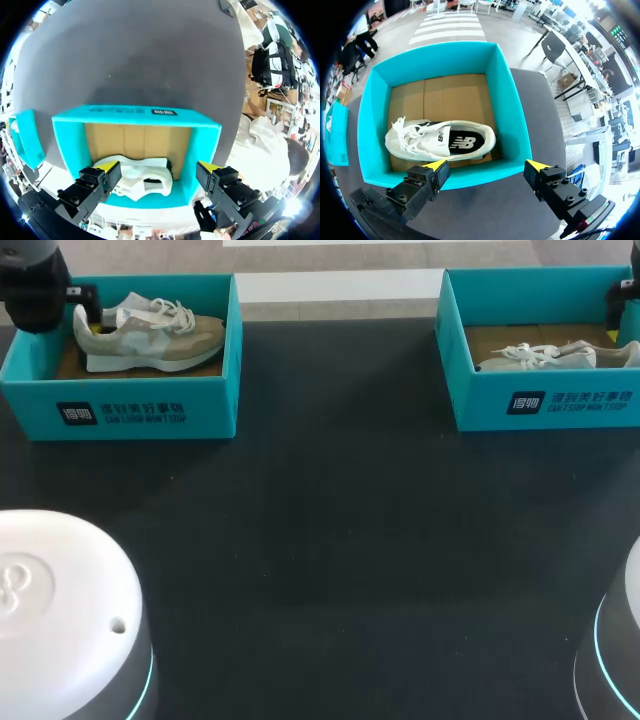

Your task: Take the shoe out of the shoebox, open the shoe tongue, remove and reinsert the insole, then place the shoe into the shoebox

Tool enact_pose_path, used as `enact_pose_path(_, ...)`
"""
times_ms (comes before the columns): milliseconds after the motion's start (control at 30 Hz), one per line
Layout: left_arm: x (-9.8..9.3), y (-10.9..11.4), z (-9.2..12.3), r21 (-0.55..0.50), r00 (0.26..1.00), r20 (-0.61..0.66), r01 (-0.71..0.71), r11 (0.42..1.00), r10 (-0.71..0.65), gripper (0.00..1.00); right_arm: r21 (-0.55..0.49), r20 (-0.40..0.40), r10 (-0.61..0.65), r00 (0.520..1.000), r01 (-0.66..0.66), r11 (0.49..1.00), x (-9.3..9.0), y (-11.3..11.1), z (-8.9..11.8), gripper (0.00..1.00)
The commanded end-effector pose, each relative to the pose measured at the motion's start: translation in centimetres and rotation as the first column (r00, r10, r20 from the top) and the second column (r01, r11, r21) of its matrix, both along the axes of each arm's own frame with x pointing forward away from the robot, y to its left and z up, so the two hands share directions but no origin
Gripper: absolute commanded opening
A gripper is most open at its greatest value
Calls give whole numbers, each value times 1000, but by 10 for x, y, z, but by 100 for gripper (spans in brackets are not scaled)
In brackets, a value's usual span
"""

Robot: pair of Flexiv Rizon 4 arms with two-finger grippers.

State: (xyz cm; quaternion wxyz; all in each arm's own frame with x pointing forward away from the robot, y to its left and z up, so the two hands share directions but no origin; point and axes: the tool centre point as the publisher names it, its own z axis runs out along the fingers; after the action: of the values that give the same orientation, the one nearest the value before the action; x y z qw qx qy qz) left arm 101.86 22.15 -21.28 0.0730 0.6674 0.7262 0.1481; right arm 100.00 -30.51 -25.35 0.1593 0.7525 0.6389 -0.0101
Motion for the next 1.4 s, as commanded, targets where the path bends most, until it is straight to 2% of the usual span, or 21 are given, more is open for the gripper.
enact_pose_path(33, 50, 13, -14, 10, 999, -54, 10, 1000, -10, 100, -1, 2, -1, 1000, 1, 1000, 0, 0, 0, 100)
enact_pose_path(267, 99, 37, -25, 40, 998, -59, 8, 999, -5, 100, -1, 2, -1, 1000, 1, 1000, 0, 0, 0, 100)
enact_pose_path(467, 134, 44, -35, 84, 996, -83, 24, 996, -17, 100, -1, 2, -1, 1000, 1, 1000, 0, 0, 0, 100)
enact_pose_path(1100, 134, 44, -35, 84, 996, -83, 24, 996, -17, 100, -1, 2, -1, 1000, 1, 1000, 0, 0, 0, 100)
enact_pose_path(1133, 139, 44, -36, 53, 991, -127, 53, 997, -46, 100, -1, 2, -1, 1000, 1, 1000, 0, 0, 0, 100)
enact_pose_path(1267, 156, 45, -38, 54, 993, -100, 66, 996, -60, 100, -1, 2, -1, 1000, 1, 1000, 0, 0, 0, 100)
enact_pose_path(1400, 169, 46, -43, 31, 989, -143, 52, 998, -47, 100, -1, 2, -1, 1000, 1, 1000, 0, 0, 0, 100)
